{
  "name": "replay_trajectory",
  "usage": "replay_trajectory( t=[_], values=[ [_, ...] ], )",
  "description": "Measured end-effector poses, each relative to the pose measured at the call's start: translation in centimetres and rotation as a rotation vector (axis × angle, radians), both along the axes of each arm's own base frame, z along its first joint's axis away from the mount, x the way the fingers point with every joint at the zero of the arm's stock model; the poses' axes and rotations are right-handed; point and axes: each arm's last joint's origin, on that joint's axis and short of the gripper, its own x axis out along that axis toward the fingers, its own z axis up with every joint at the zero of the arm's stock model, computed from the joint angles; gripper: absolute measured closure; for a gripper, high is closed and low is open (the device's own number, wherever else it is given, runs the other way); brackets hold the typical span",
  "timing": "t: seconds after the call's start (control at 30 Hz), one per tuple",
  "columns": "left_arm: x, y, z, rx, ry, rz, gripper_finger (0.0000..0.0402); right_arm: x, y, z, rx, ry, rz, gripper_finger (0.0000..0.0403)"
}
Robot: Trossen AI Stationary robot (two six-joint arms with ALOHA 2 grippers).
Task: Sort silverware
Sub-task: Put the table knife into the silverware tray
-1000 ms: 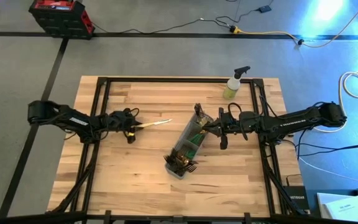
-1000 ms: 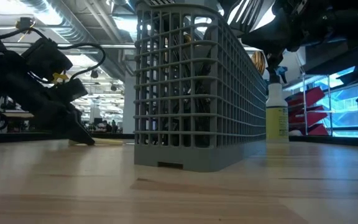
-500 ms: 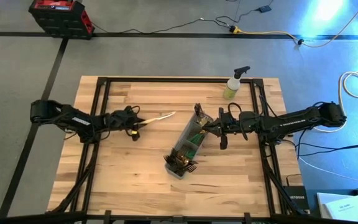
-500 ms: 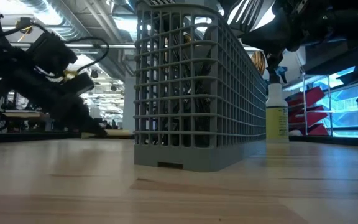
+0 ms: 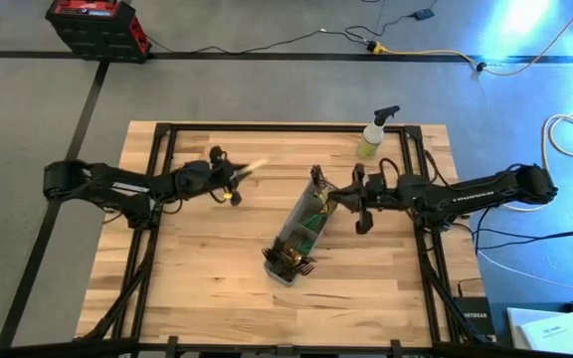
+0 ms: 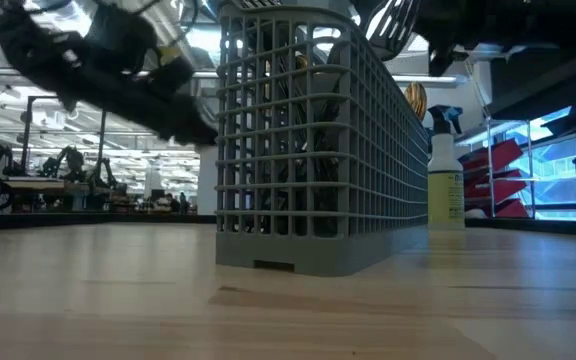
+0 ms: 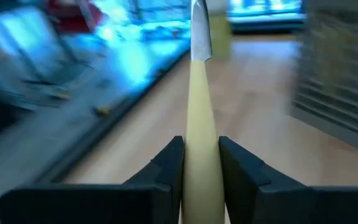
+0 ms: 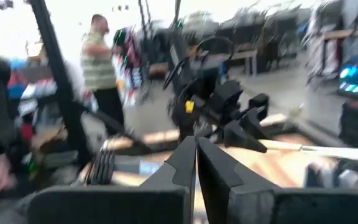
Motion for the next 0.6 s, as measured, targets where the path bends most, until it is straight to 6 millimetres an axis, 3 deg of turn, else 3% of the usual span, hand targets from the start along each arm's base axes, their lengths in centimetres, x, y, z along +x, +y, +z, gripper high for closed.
replay_trajectory(
  t=[0.17, 0.27, 0.43, 0.6],
  values=[
    [-0.3, 0.5, 4.8, 0.147, -0.085, 0.142, 0.034, -0.4, -0.2, 1.3, 0.049, -0.13, -0.066, 0.0402],
    [-0.4, 0.2, 7.8, 0.212, -0.181, 0.164, 0.034, 0.5, -0.2, 2.0, 0.052, -0.16, -0.056, 0.0395],
    [0.6, -1.2, 11.5, 0.358, -0.24, 0.019, 0.034, 4.2, 0.1, 3.8, 0.064, -0.182, -0.021, 0.0346],
    [2.1, -3.0, 13.2, 0.487, -0.199, -0.007, 0.034, 8.5, 0.3, 5.5, 0.038, -0.182, -0.004, 0.0271]
  ],
)
